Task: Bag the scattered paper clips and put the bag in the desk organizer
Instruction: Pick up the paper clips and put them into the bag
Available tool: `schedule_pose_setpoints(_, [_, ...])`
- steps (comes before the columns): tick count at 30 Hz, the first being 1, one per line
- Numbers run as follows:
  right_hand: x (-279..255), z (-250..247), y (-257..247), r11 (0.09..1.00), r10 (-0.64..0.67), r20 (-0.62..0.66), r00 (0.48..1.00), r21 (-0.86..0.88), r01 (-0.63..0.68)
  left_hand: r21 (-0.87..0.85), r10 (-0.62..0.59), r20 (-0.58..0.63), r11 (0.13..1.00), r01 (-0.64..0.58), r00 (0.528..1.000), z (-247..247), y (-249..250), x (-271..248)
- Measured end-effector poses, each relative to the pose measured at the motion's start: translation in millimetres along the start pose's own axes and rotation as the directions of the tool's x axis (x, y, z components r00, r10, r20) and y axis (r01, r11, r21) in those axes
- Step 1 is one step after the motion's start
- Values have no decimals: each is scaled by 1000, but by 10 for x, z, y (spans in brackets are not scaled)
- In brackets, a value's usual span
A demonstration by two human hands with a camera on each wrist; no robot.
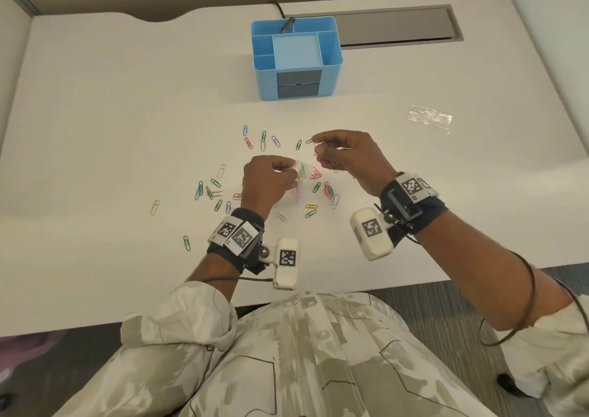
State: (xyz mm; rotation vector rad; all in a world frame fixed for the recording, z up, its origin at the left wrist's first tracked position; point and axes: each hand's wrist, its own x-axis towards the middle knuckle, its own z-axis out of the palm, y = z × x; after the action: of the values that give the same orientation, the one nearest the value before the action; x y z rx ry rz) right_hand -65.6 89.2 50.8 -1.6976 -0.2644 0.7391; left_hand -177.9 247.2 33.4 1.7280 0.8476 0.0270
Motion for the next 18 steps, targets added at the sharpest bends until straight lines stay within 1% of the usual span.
schedule_pose_setpoints(4, [-29,91,-123,1000,13,26,1000,18,-13,-18,17,5,1000,-17,1000,53,29,11])
schedule_pose_setpoints(11, [-45,177,-105,988,13,-2,1000,-154,-13,-37,25,-2,999,-25,1000,106,59,23])
schedule_pose_setpoints(18, [-35,152,-122,981,-36,-2,999,-191,35,-57,19,-5,998,-19,1000,117,62,39])
